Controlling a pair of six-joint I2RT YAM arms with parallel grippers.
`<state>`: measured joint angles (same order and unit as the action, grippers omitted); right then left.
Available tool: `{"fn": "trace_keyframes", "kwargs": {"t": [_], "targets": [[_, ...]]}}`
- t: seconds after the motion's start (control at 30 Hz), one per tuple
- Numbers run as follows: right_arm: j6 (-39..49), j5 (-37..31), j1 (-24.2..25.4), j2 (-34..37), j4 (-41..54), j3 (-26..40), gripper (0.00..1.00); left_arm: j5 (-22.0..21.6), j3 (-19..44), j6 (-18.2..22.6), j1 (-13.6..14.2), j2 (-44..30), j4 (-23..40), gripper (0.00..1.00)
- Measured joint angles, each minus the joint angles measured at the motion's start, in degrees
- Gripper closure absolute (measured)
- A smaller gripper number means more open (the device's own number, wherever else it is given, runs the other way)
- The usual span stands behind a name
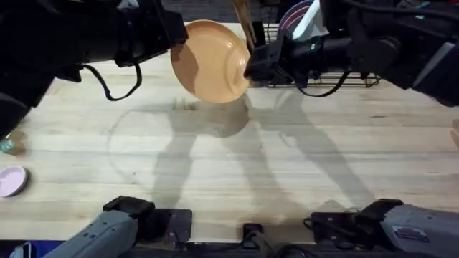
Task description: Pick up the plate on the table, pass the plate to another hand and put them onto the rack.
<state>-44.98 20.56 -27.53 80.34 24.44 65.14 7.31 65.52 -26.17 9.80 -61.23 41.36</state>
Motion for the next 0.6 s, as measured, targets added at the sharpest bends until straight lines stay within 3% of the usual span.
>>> {"fn": "trace_keyframes", "kwargs": {"t": [0.1, 0.23, 0.3, 0.37, 0.4, 0.6], "targets": [[0.0, 0.04, 0.0, 0.0, -0.19, 0.0, 0.967, 0.31, 0.0, 0.06, 0.02, 0.0, 0.0, 0.72], [0.46, 0.04, 0.0, 0.0, -0.21, 0.0, 0.967, 0.48, 0.0, 0.07, 0.02, 0.0, 0.0, 0.588], [0.72, 0.02, 0.0, 0.0, -0.21, 0.0, 0.967, 0.61, 0.0, 0.15, 0.02, 0.0, -0.02, 0.414], [1.02, -0.2, 0.0, 0.0, -0.15, 0.0, 0.967, 0.63, 0.0, 0.25, 0.02, 0.0, -0.02, 0.123], [1.12, -0.37, 0.0, 0.0, -0.04, 0.0, 0.967, 0.65, 0.0, 0.14, 0.02, 0.0, 0.0, 0.036], [1.4, -0.68, 0.0, 0.0, -0.1, 0.0, 0.967, 0.42, 0.0, 0.15, 0.02, 0.0, -0.02, 0.008]]}}
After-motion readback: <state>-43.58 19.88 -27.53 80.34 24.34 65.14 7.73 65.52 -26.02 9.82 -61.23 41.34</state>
